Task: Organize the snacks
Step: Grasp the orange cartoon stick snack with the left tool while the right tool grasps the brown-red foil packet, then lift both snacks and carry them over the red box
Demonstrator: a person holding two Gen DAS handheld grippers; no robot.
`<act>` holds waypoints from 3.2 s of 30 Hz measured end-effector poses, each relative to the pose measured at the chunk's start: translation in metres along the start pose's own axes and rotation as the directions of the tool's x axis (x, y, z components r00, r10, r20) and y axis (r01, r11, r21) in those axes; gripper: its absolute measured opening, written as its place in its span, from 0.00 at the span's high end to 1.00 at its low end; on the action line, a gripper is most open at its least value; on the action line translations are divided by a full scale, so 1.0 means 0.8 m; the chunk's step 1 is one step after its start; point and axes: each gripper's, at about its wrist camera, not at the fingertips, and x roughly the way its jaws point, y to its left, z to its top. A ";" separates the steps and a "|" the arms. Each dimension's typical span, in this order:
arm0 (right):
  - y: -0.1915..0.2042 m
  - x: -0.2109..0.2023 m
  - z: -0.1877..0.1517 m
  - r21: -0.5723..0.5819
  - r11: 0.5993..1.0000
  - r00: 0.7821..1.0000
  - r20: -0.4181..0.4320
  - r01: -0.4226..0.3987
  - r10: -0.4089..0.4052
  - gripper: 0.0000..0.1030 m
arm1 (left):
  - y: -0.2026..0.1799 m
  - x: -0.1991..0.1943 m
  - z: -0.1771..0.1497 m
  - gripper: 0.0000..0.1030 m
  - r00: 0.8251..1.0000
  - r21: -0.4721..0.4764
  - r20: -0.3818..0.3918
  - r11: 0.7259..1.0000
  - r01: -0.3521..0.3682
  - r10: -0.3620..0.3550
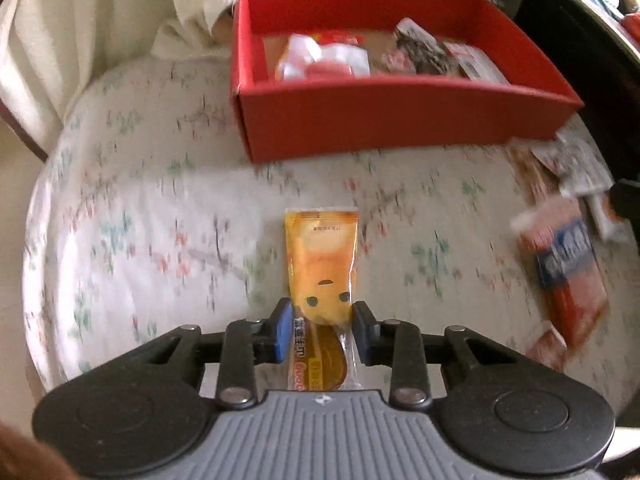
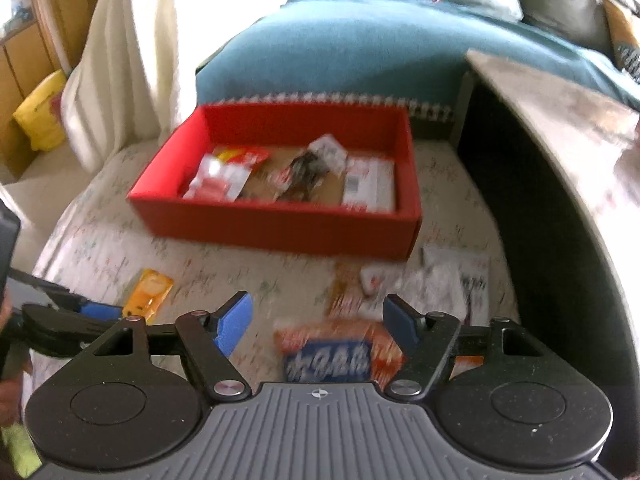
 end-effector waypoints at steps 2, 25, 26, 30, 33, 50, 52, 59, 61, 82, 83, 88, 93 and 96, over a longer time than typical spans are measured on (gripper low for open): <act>0.004 0.002 -0.021 0.003 1.000 0.999 -0.046 -0.007 0.007 0.24 | 0.001 -0.004 -0.012 0.75 1.000 0.026 -0.012 1.000 -0.012 0.012; 0.097 0.070 -0.114 -0.187 0.982 0.950 -0.310 -0.037 -0.024 0.03 | 0.009 0.000 -0.019 0.48 0.999 0.066 0.012 0.997 -0.037 0.036; 0.099 0.074 -0.116 -0.198 0.980 0.947 -0.320 -0.036 -0.030 0.00 | 0.009 0.000 -0.019 0.46 1.000 0.068 0.009 0.997 -0.028 0.028; 0.096 0.079 -0.116 -0.169 0.986 0.941 -0.336 -0.017 -0.041 0.00 | -0.006 0.005 -0.021 0.35 0.998 0.132 0.014 0.989 -0.059 0.058; 0.088 0.078 -0.115 -0.140 0.990 0.936 -0.350 -0.024 -0.027 0.00 | -0.003 0.004 -0.020 0.34 0.999 0.132 0.004 0.990 -0.048 0.048; 0.066 0.041 -0.086 -0.070 0.997 0.974 -0.227 -0.027 0.010 0.47 | -0.002 -0.018 -0.022 0.78 1.000 0.109 0.026 0.994 -0.021 0.018; 0.066 0.037 -0.082 -0.053 0.998 0.979 -0.203 -0.032 0.021 0.47 | -0.001 -0.023 -0.020 0.94 0.999 0.106 0.039 0.994 -0.007 0.003; 0.067 0.046 -0.077 -0.037 0.999 0.976 -0.217 -0.033 0.025 0.47 | -0.003 -0.017 -0.015 0.92 1.000 0.116 0.027 0.993 0.001 -0.005; 0.068 0.049 -0.076 -0.033 0.999 0.975 -0.222 -0.037 0.028 0.47 | -0.012 -0.019 -0.012 0.71 0.999 0.149 0.044 0.989 0.013 -0.020; 0.056 0.031 -0.058 0.027 0.998 0.987 -0.153 -0.050 0.054 0.47 | -0.025 -0.027 -0.004 0.80 0.996 0.200 0.080 0.979 0.020 -0.036; 0.056 0.029 -0.056 0.028 0.998 0.988 -0.144 -0.049 0.053 0.47 | -0.023 -0.030 -0.001 0.80 0.995 0.190 0.087 0.981 0.028 -0.045; 0.049 0.021 -0.038 0.045 0.998 0.995 -0.092 -0.031 0.035 0.47 | -0.023 -0.042 0.013 0.80 0.989 0.176 0.129 0.983 0.052 -0.075; 0.042 0.012 -0.016 0.057 0.998 0.999 -0.031 -0.015 0.017 0.47 | -0.031 -0.054 0.028 0.80 0.980 0.181 0.176 0.981 0.063 -0.095; 0.038 0.006 -0.006 0.067 0.998 1.000 0.005 -0.015 0.015 0.47 | -0.033 -0.061 0.038 0.80 0.973 0.180 0.201 0.981 0.073 -0.109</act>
